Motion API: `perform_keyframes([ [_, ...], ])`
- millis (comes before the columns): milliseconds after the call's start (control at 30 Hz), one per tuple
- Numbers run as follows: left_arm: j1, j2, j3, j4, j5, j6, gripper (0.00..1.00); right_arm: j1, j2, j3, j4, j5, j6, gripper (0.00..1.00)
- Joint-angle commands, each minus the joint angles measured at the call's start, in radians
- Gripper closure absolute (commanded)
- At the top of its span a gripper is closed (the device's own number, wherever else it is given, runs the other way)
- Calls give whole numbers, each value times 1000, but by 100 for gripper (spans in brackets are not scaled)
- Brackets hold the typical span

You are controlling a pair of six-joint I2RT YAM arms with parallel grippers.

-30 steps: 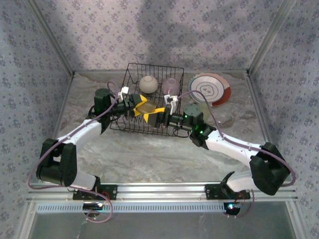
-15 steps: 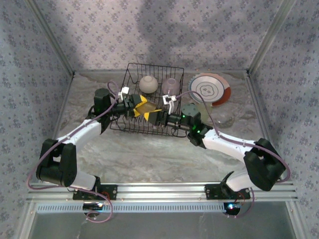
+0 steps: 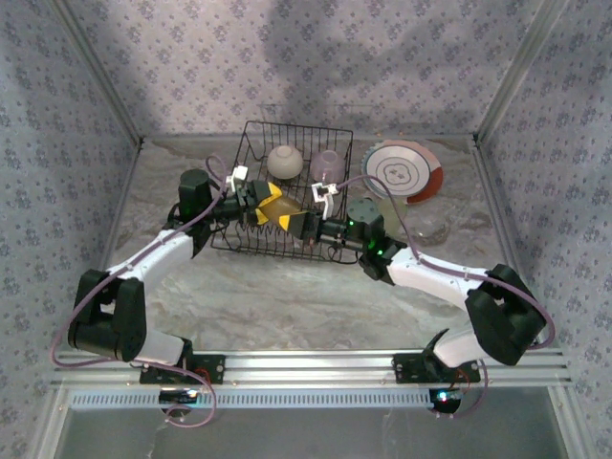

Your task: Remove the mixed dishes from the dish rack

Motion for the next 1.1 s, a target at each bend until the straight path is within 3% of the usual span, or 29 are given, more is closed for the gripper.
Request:
perform_keyframes([
  [0,-7,-13,3,-7,-19,56,33,13,-5,54,97,-43,9,100],
  [267,-4,-85,28,-115,-33,164,1,7,-49,54,22,-38,-14,100],
  [400,-4,-143,43,-146,-46,218,1,-13,-130,59,-132,0,-71,100],
  [533,-3,-204,65,-259,-95,315,1,-40,-238,110,-413,90,-165,100],
  [667,-4,-294,86,-386,-131,428,1,-76,-310,237,-805,220,-261,100],
  [900,-7,-472,98,-691,-246,716,1,-161,-325,535,-1509,480,-382,100],
  [1067,-7,-552,53,-742,-289,767,1,-237,-319,629,-1788,613,-431,100],
])
